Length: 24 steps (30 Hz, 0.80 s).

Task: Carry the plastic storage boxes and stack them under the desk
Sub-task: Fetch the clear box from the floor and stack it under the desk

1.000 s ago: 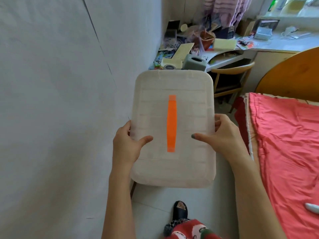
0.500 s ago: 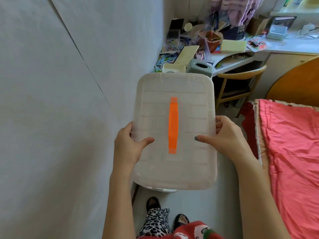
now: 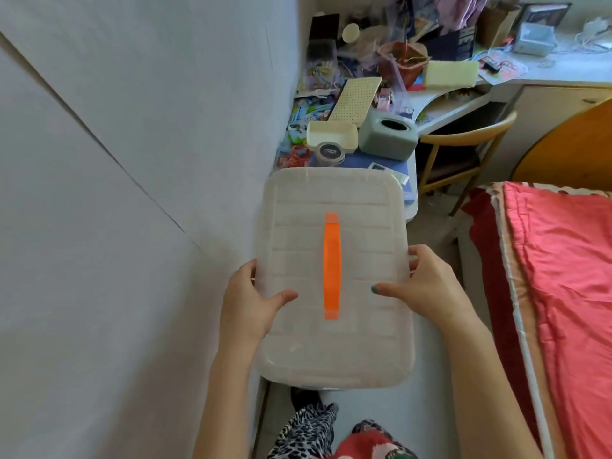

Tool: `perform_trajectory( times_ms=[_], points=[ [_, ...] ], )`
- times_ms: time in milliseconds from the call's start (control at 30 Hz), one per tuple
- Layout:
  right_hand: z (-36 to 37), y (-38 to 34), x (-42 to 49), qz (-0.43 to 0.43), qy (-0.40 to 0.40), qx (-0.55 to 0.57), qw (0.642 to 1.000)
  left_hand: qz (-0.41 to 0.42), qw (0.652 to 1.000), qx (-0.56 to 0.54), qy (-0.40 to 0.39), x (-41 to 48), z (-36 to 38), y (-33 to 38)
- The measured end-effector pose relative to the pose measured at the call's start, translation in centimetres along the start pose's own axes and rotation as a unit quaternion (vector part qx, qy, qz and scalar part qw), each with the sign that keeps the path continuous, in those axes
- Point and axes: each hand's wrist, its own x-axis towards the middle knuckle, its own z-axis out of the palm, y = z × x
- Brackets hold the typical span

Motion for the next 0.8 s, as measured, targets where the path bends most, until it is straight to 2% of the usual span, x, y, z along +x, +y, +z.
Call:
perform_trajectory(
  times_ms=[400,633,800],
  points=[
    [7.1,2.2,3.5,0.091,-0.036,0.000,0.995,-0.081,0.994,0.061,-0.044,5.0,3.5,-7.7],
    [12.0,5.5,6.6,0.133,-0.049,0.023,0.990,-0.150,0.986,0.024,-0.074,6.1,8.3,-13.8],
    [15.7,8.1,9.0,0.143,-0.053,0.012,0.988,-0.160,0.984,0.061,-0.049,7.2,11.2,-17.4]
  ],
)
